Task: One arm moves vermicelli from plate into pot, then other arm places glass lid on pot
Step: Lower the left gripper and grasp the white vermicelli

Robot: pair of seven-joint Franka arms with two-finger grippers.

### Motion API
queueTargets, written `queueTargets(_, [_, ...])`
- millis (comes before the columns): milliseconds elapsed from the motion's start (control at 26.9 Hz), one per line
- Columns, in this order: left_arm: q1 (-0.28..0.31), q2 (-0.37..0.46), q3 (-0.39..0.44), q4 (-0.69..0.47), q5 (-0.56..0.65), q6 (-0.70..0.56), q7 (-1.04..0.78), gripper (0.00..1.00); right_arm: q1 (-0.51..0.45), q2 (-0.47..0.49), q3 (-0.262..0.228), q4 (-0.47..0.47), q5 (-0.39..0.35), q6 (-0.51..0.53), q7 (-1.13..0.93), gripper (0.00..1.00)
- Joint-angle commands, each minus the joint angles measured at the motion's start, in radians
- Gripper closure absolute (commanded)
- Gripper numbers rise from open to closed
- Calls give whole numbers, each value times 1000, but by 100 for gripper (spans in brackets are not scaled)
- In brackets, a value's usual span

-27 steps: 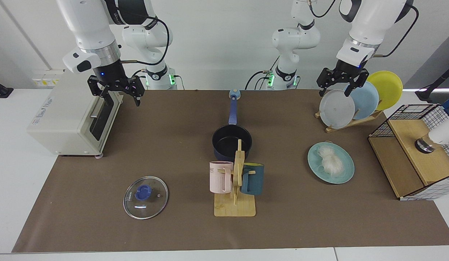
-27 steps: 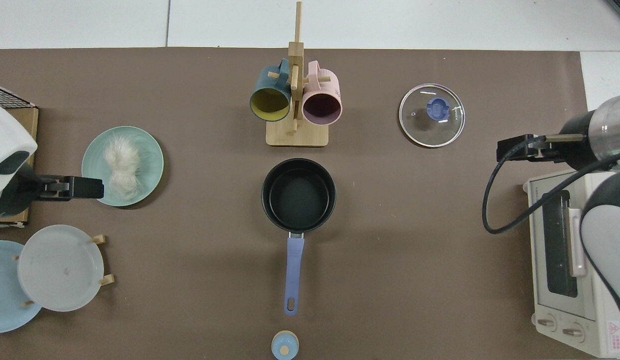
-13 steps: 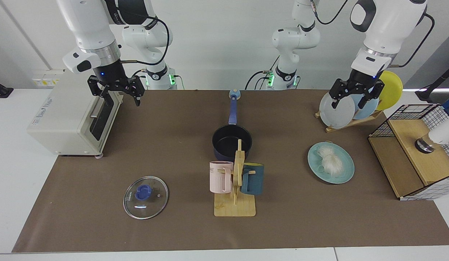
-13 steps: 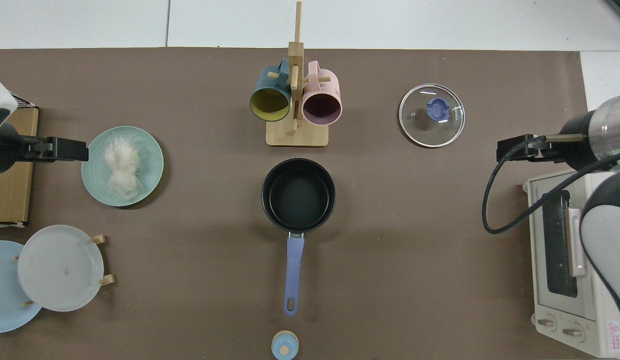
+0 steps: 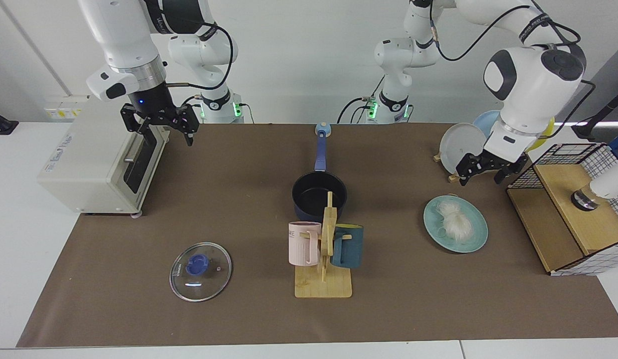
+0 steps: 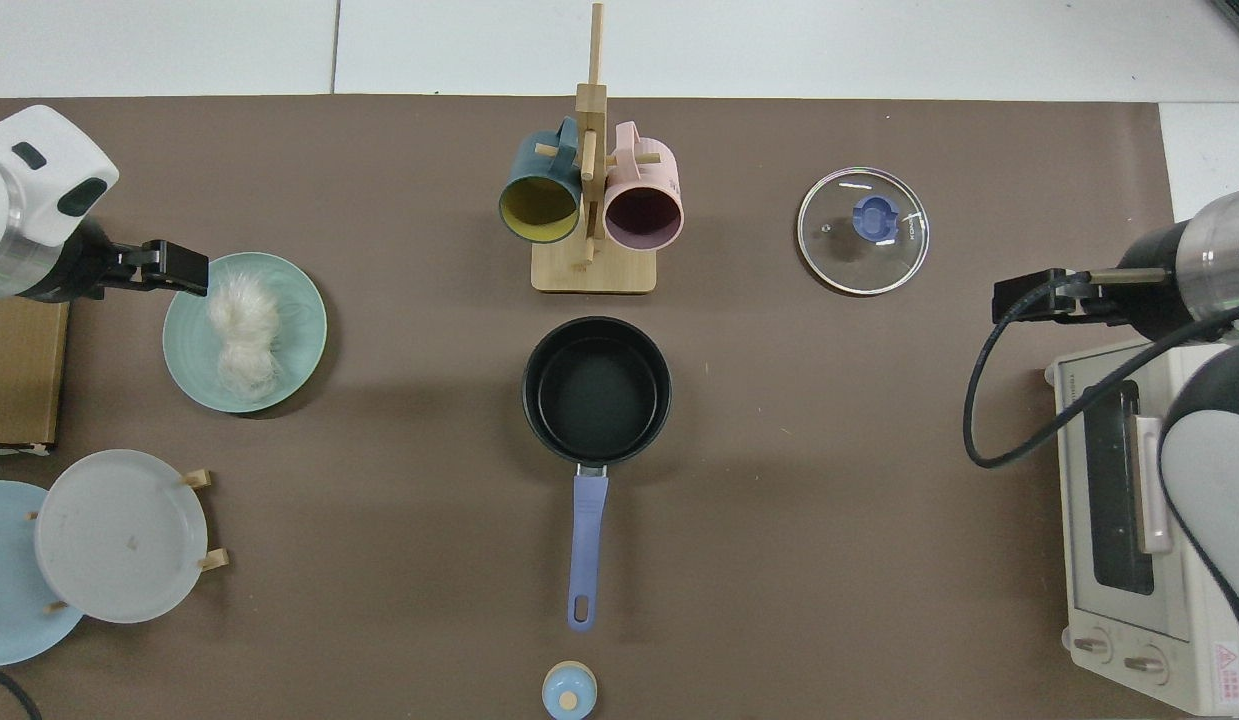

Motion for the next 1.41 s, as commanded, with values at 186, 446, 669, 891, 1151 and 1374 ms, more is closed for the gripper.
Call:
queueTargets(186, [14,48,-7,-50,16,113,-231,0,-17,-2,6,0,31,1,-34,0])
queueTargets(446, [22,152,-2,-114,24,247,-267,0,-15,-2,6,0,31,1,-34,0])
queueTargets(669, [26,187,6,-166,24,325,-291,0,-17,-2,6,0,31,1,-34,0])
queueTargets(891, [25,187,6,-192,22,339,-372,0,-17,-2,6,0,31,1,-34,0])
queueTargets(1151, [25,168,6,-274,24,366,-369,0,-15,-2,6,0,31,1,-34,0])
queueTargets(1374, [23,171,4,-274,24,402,-332,16,-17,-2,6,0,31,1,-34,0])
